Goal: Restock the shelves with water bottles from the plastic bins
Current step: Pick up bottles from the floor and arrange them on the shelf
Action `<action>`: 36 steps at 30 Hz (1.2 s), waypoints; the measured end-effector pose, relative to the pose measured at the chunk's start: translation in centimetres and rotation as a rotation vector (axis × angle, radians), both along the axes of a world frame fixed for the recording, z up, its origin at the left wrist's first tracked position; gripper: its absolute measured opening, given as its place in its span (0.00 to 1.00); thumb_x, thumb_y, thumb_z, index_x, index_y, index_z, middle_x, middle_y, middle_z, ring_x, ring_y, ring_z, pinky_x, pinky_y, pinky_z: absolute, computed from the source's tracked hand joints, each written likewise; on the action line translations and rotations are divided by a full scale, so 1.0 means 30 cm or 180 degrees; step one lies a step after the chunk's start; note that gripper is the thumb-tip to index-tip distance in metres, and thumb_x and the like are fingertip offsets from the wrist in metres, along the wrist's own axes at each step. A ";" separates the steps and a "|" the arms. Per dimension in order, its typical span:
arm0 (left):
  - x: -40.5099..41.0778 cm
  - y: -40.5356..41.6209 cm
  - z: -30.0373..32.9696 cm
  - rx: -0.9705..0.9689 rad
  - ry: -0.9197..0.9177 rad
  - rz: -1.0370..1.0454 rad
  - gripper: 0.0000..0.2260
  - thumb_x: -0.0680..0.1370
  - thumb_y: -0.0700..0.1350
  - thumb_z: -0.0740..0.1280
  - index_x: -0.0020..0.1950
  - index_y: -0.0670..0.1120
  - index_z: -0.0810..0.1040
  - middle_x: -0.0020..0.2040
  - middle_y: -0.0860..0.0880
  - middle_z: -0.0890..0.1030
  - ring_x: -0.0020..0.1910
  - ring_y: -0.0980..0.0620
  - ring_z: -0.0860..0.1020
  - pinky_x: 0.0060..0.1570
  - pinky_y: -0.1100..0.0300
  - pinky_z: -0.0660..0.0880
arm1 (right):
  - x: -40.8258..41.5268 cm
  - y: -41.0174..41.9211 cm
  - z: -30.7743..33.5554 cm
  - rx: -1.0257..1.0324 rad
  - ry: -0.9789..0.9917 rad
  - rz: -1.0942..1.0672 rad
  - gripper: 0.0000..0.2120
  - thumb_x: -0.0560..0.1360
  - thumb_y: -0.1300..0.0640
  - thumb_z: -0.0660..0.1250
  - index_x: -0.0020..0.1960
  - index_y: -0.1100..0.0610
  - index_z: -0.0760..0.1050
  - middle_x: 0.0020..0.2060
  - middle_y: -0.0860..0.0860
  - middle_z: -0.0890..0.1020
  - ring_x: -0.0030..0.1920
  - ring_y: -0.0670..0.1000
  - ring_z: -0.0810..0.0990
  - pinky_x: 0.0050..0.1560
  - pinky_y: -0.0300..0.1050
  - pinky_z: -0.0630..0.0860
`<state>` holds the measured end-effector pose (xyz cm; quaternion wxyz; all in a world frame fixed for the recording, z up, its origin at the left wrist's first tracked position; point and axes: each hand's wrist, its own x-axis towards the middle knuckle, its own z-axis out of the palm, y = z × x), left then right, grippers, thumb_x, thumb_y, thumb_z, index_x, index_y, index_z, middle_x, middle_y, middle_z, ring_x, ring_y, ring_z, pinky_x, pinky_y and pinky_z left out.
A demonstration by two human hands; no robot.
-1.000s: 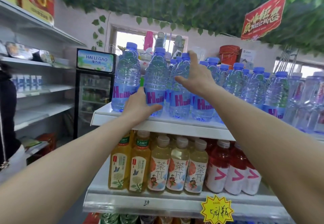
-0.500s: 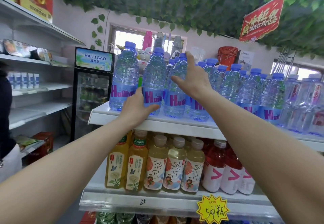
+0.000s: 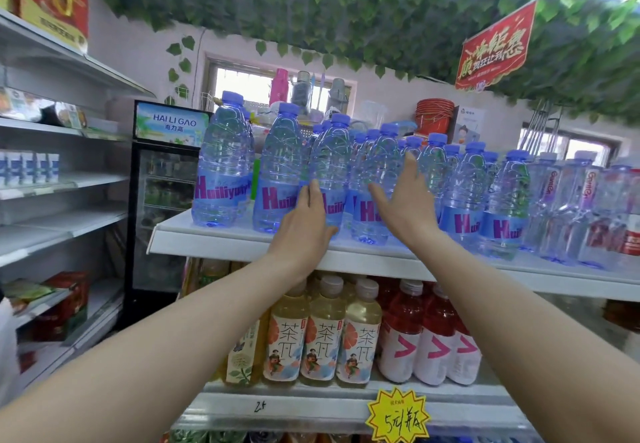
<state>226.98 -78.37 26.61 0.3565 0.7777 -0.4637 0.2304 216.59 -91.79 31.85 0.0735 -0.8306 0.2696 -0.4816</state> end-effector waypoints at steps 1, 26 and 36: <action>-0.003 -0.020 0.001 -0.0015 0.0170 0.0025 0.39 0.80 0.51 0.64 0.79 0.43 0.39 0.79 0.43 0.48 0.74 0.40 0.63 0.67 0.48 0.64 | 0.004 -0.005 -0.021 0.0056 0.0131 -0.0007 0.43 0.78 0.44 0.65 0.80 0.55 0.41 0.63 0.61 0.75 0.61 0.63 0.75 0.58 0.55 0.72; 0.014 -0.068 -0.035 -0.0328 0.0260 0.0222 0.42 0.77 0.56 0.67 0.79 0.43 0.45 0.72 0.42 0.68 0.68 0.42 0.69 0.63 0.48 0.68 | 0.011 -0.022 -0.054 0.0238 0.0406 -0.0078 0.45 0.80 0.47 0.64 0.79 0.55 0.33 0.52 0.61 0.81 0.50 0.61 0.79 0.43 0.48 0.69; 0.012 -0.019 -0.056 -0.0296 -0.0128 0.0259 0.38 0.78 0.54 0.66 0.80 0.45 0.48 0.77 0.45 0.61 0.71 0.43 0.68 0.63 0.48 0.69 | -0.040 -0.056 -0.057 -0.0479 -0.0238 -0.0102 0.28 0.82 0.52 0.60 0.78 0.57 0.54 0.63 0.59 0.74 0.61 0.60 0.73 0.57 0.55 0.73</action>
